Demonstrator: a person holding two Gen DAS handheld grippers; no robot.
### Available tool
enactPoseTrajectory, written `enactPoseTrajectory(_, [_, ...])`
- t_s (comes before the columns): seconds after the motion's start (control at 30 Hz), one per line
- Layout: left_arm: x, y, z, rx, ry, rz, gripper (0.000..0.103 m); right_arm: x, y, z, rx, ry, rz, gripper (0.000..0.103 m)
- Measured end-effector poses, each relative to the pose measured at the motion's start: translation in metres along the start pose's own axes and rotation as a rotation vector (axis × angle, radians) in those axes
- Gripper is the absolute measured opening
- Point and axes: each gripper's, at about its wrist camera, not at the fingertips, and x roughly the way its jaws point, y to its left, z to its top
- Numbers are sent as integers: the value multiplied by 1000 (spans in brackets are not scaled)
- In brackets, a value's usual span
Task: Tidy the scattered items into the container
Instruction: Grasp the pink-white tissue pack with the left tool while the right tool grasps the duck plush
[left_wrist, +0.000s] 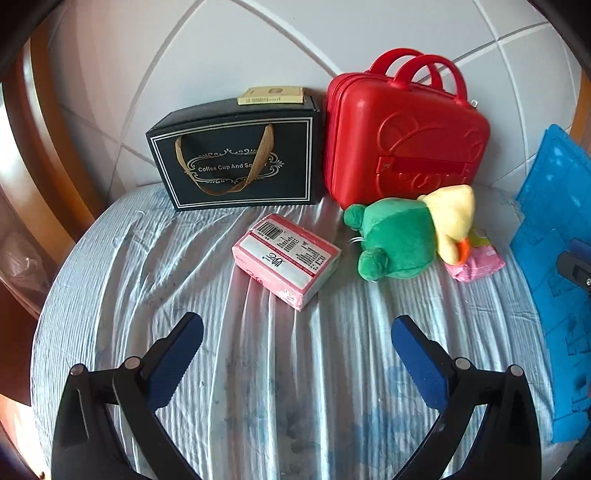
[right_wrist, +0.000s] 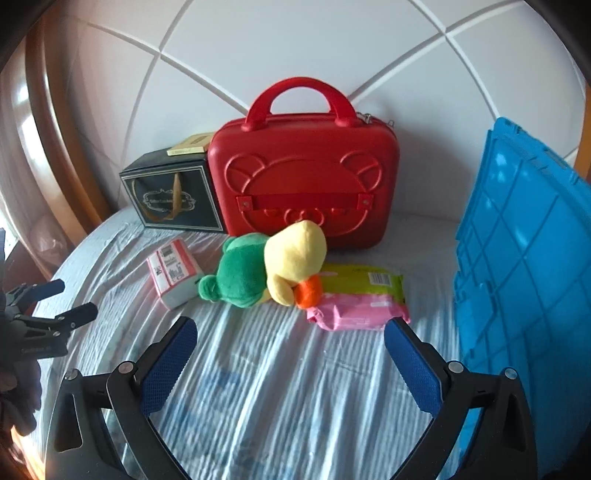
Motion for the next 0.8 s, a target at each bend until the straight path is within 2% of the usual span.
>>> enactPoseTrajectory(0.2, [61,3,22,-28,31,31,103,62,-4,18,-31,-2,-21,103])
enactPoseTrajectory(0.37, [95,6,34,-41,38,51,103,105,-12,26,-25,15,-31,103])
enactPoseTrajectory(0.6, [134,12,46,-181,91,2,103,141,-20,42,2,22,-46,103])
enactPoseTrajectory(0.8, [162,6,50,-231,150,81,103,165,-17,47,9,38,-49,103])
